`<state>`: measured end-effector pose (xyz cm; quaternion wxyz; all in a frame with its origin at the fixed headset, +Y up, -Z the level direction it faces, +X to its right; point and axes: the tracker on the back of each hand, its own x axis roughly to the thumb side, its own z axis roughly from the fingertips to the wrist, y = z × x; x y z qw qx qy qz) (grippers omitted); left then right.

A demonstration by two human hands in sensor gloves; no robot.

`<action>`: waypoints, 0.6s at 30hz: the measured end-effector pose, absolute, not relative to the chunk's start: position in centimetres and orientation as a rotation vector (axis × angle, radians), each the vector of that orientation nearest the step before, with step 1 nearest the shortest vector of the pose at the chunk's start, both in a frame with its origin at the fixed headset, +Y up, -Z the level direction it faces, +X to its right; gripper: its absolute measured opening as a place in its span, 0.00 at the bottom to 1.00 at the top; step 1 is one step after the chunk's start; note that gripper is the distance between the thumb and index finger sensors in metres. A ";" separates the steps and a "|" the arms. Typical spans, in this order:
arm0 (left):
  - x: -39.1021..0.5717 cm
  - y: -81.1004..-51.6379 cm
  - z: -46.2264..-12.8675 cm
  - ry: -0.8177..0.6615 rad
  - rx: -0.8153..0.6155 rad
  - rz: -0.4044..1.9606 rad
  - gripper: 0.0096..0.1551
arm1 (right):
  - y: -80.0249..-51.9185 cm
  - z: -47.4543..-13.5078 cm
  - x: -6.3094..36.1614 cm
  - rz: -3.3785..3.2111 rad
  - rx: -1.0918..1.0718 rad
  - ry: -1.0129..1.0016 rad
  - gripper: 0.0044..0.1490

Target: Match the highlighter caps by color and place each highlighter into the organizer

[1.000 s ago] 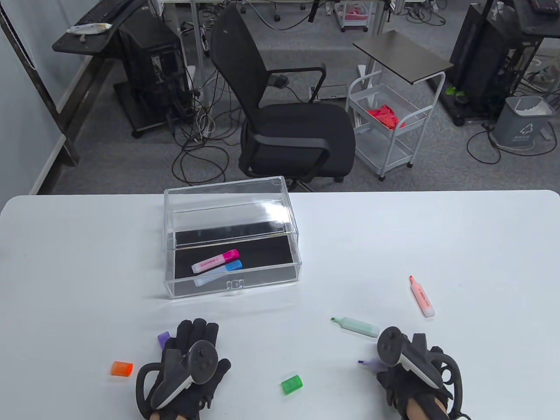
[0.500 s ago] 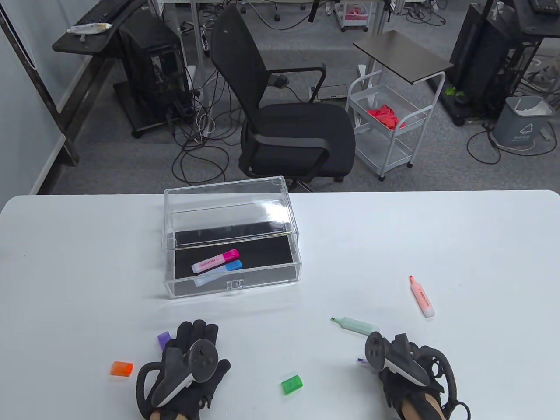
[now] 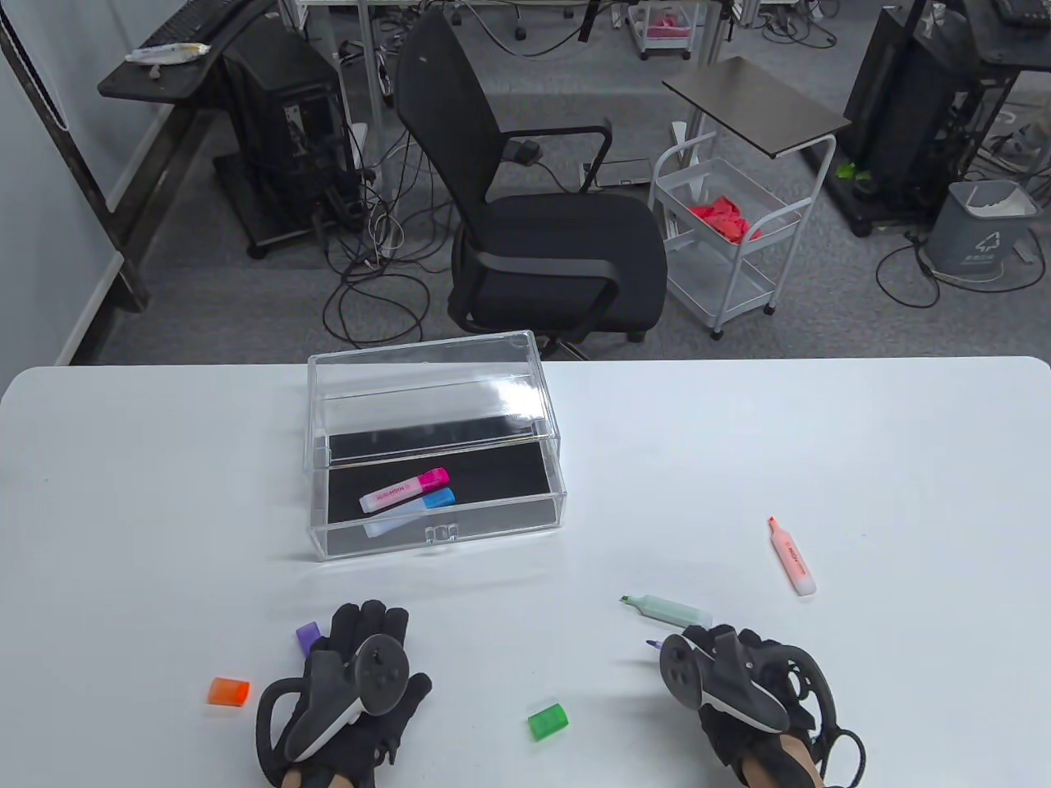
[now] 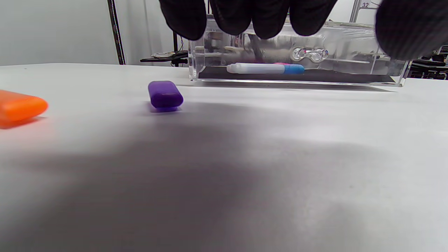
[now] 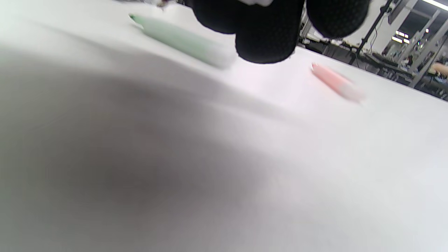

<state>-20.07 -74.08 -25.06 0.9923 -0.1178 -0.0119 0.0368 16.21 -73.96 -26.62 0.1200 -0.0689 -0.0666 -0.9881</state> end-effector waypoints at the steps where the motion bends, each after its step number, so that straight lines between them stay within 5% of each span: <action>1: -20.1 -74.1 -25.1 -0.024 -0.236 0.074 0.50 | -73.6 -26.6 15.6 -2.889 -0.211 -0.172 0.33; 10: -19.9 -74.4 -25.2 -0.030 -0.258 0.074 0.50 | -70.5 -26.4 9.5 -3.112 -0.269 -0.087 0.32; 18: -19.9 -74.5 -25.3 -0.023 -0.266 0.071 0.50 | -71.3 -26.2 5.8 -3.190 -0.326 -0.102 0.32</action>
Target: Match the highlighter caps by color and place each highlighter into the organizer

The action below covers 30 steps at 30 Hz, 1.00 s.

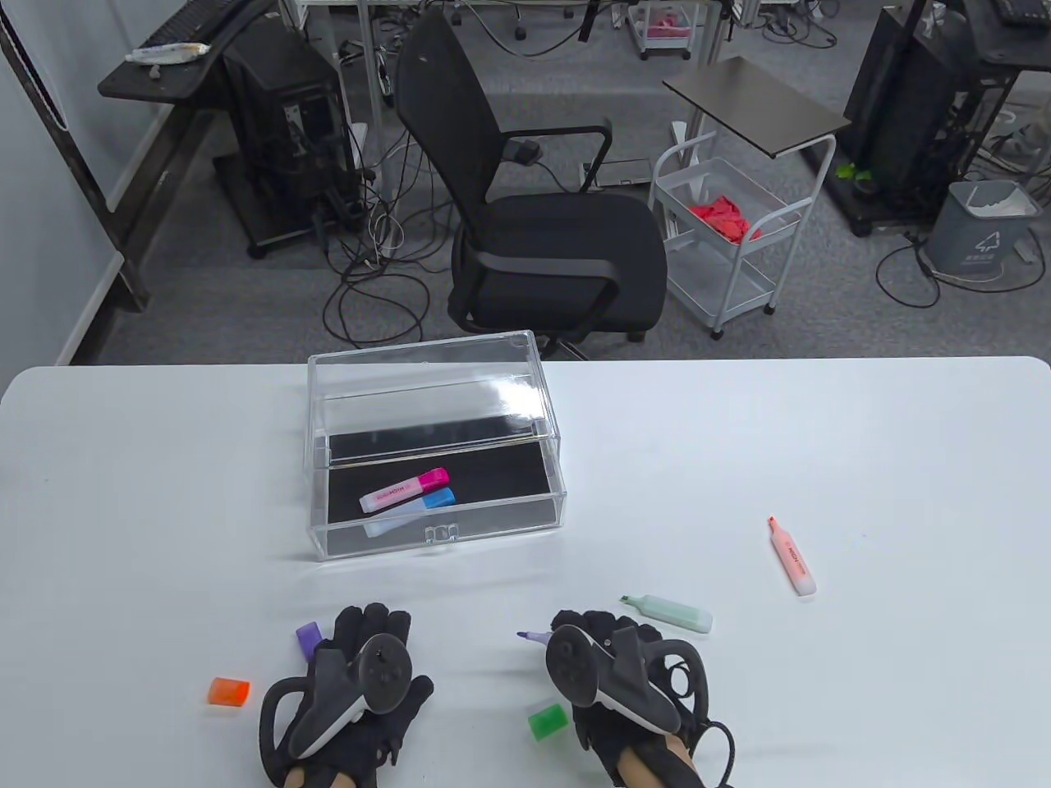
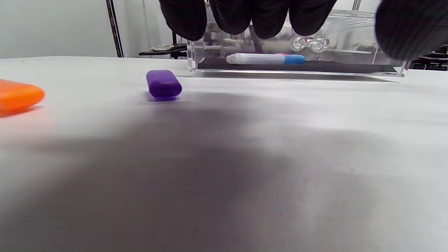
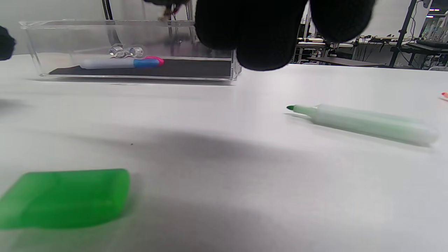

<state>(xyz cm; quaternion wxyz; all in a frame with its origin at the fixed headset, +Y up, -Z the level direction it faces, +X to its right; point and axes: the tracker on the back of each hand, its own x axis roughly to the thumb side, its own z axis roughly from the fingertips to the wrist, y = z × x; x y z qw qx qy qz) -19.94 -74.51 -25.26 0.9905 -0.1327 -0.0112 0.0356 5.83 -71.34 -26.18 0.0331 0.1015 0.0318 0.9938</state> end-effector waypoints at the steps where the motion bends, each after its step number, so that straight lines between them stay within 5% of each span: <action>1: -20.0 -74.5 -25.3 -0.020 -0.267 0.074 0.50 | -71.6 -26.2 5.7 3.040 0.314 0.101 0.32; 18: -22.8 -72.4 -25.8 0.046 -0.279 0.185 0.47 | -72.3 -25.8 8.3 2.839 0.303 0.093 0.31; 23: -24.5 -70.5 -27.2 0.105 -0.244 0.065 0.38 | -72.1 -25.8 8.4 2.821 0.302 0.087 0.31; 30: -25.3 -71.7 -29.8 0.154 -0.398 -0.121 0.39 | -72.4 -25.8 8.3 2.811 0.302 0.128 0.31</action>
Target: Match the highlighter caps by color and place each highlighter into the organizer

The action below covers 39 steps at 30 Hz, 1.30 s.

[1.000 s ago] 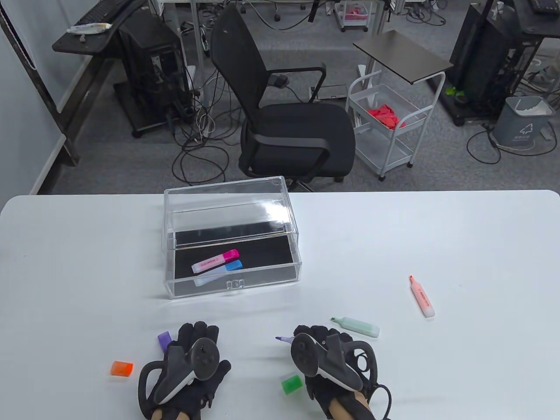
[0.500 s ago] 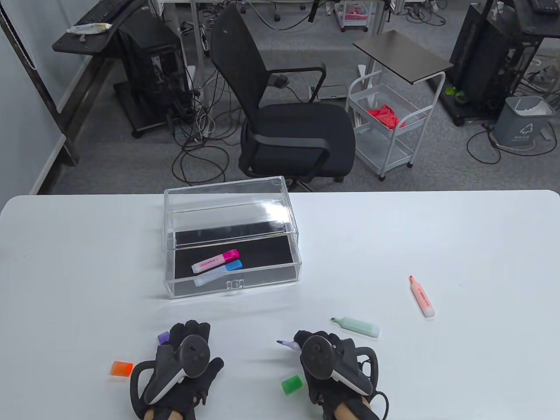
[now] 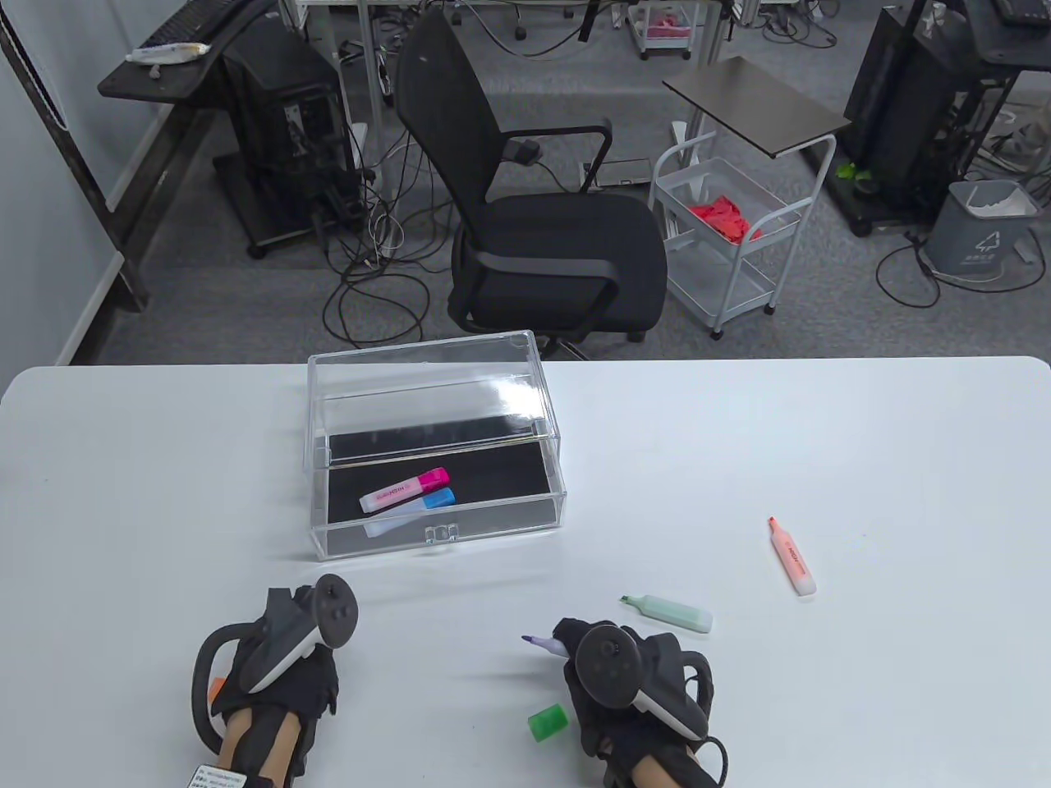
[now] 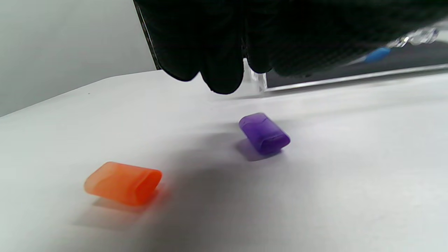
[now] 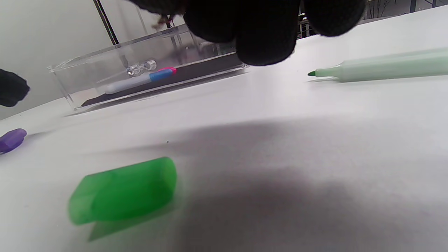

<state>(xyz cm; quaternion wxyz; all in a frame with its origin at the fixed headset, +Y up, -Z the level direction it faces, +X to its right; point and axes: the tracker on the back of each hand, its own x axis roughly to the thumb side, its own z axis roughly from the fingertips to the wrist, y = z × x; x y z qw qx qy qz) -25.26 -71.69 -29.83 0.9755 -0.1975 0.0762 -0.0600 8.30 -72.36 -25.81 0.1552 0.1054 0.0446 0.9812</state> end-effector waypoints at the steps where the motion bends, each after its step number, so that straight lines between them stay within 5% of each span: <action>1: -25.3 -71.9 -30.1 0.157 -0.403 -0.133 0.40 | -72.4 -25.8 8.3 2.810 0.300 0.128 0.31; 11: -25.0 -74.6 -31.6 0.252 -0.421 -0.220 0.47 | -72.6 -25.9 8.2 2.817 0.298 0.146 0.32; 27: -24.2 -75.8 -31.4 0.312 -0.304 -0.050 0.31 | -72.7 -25.9 8.1 2.818 0.293 0.186 0.32; 39: -23.1 -74.0 -28.9 0.137 -0.222 0.065 0.32 | -72.9 -26.0 8.0 2.825 0.288 0.206 0.32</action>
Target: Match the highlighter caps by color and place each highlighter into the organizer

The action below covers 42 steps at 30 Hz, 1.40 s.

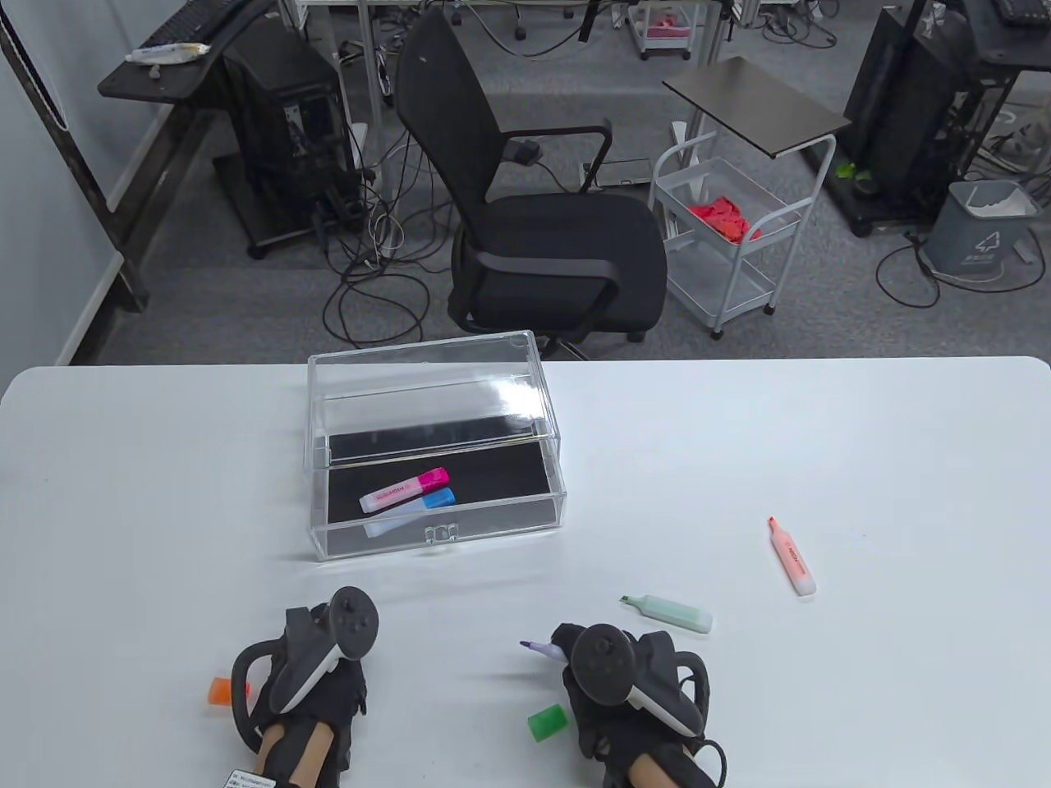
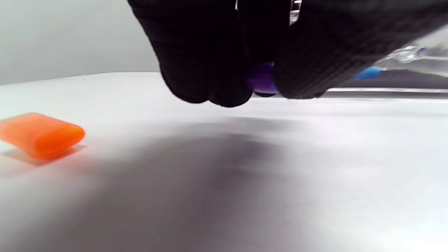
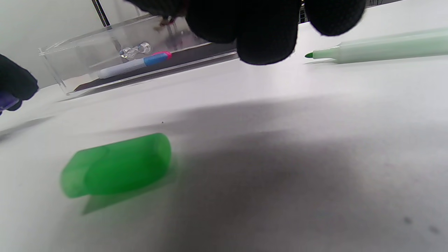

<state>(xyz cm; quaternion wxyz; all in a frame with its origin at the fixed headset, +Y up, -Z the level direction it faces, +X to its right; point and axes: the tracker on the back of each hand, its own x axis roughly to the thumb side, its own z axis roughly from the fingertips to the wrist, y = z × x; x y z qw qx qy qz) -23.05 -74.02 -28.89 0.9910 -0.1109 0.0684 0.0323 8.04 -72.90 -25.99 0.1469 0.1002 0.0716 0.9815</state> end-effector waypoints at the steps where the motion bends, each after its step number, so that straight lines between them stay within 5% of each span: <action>1: -22.9 -73.9 -28.7 0.132 -0.221 0.081 0.32 | -72.9 -26.0 8.0 2.825 0.289 0.206 0.32; 11: -20.1 -73.0 -26.2 -0.044 -0.155 0.251 0.38 | -73.0 -25.8 7.7 2.839 0.320 0.209 0.31; 25: -18.4 -74.2 -25.5 -0.246 -0.178 0.570 0.30 | -73.2 -24.9 5.5 2.913 0.433 0.141 0.31; 42: -15.3 -74.5 -24.6 -0.372 -0.136 0.570 0.30 | -73.7 -25.0 3.9 2.967 0.476 0.122 0.32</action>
